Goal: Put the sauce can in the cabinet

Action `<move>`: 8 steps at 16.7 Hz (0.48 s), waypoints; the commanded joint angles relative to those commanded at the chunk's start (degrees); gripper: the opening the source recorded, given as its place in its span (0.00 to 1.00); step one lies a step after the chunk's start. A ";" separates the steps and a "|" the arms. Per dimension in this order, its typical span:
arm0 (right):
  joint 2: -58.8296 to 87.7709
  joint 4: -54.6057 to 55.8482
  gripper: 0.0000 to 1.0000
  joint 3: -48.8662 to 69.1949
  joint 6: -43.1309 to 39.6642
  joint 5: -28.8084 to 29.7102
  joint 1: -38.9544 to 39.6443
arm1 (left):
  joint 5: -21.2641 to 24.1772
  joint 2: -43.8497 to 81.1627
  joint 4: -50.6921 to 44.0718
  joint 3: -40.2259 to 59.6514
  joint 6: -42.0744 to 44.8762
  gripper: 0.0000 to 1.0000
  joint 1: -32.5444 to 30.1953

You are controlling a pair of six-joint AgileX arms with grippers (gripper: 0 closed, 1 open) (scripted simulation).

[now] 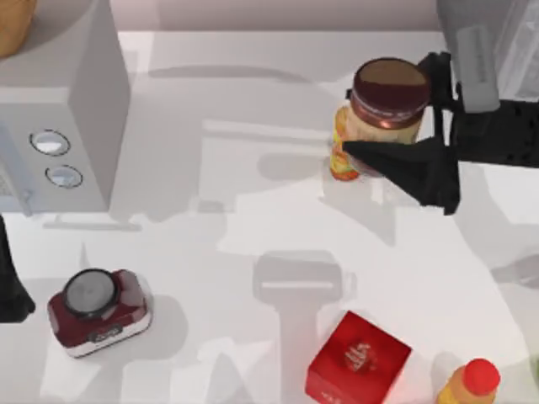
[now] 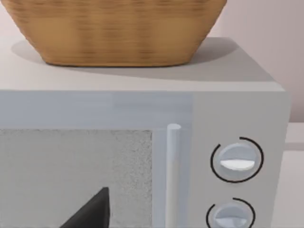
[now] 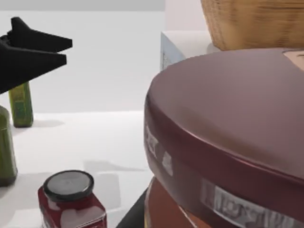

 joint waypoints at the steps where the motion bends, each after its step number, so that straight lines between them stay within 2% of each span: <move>1: -3.41 -2.02 0.00 -1.53 -0.11 2.20 -0.45 | 0.00 0.00 0.00 0.00 0.00 1.00 0.00; 4: -16.61 -9.67 0.00 -7.36 -0.34 10.44 -2.13 | 0.00 0.00 0.00 0.00 0.00 1.00 0.00; 8: -39.82 -22.64 0.00 -17.22 -0.66 24.43 -5.00 | 0.00 0.00 0.00 0.00 0.00 1.00 0.00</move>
